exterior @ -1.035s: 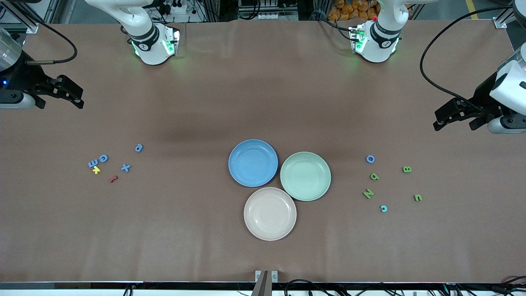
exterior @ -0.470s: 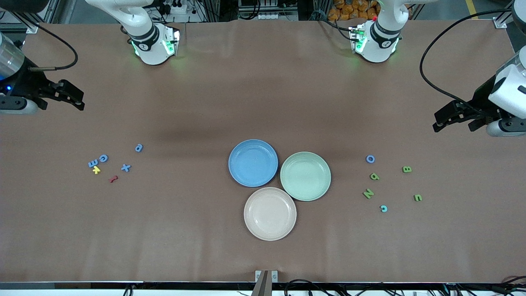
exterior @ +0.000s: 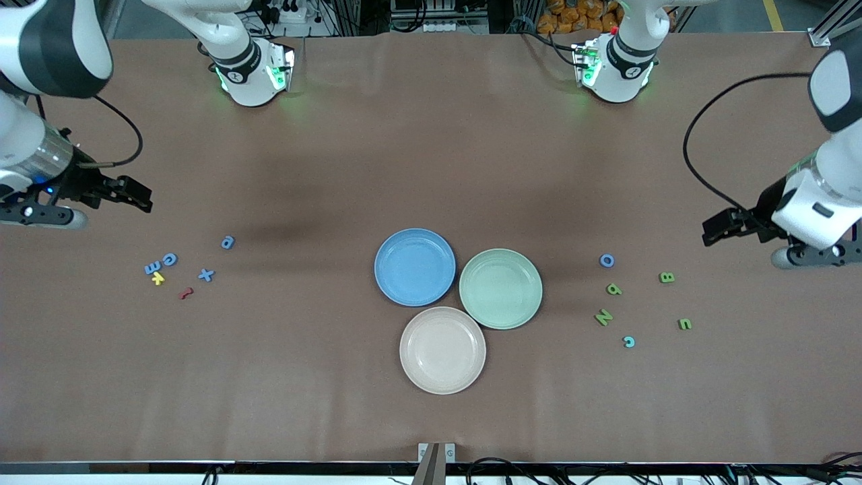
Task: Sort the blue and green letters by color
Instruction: 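Lower the left gripper to green B while the right gripper reaches blue e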
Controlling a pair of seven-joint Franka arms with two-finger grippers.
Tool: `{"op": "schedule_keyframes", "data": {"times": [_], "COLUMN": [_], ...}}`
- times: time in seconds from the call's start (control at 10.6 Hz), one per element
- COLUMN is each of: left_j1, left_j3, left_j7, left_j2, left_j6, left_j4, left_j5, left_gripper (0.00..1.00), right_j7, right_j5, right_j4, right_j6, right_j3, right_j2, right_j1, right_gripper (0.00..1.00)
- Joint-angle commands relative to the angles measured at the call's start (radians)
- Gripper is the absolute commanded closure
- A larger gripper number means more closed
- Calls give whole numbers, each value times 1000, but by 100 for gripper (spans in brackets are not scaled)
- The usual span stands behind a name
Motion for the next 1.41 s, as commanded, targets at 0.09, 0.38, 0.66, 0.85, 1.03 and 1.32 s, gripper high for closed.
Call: {"op": "schedule_keyframes", "data": {"times": [0.09, 0.38, 0.66, 0.85, 1.03, 1.32], "left_j1": [31, 60, 64, 70, 78, 92], "left_j3": [3, 3, 2, 3, 2, 3], "left_j7": [30, 32, 41, 41, 39, 41], "left_j2": [126, 228, 258, 303, 341, 363], "left_j6": [92, 196, 504, 617, 655, 749], "left_j4": [-2, -19, -207, -267, -281, -358], "left_j5": [17, 20, 20, 20, 20, 20], "left_gripper": [0, 0, 0, 0, 0, 0], "right_j7": [41, 15, -222, -277, -277, -283], "right_j5": [-11, -17, -25, -25, -25, -26], "right_j4": [-269, -321, -322, -320, -317, -297], "right_j6": [300, 420, 590, 665, 678, 698], "right_j3": [12, 9, 11, 11, 11, 12], "right_j2": [24, 104, 278, 355, 392, 434], "right_j1": [-56, -102, -240, -263, -259, -251], "right_gripper": [0, 0, 0, 0, 0, 0]}}
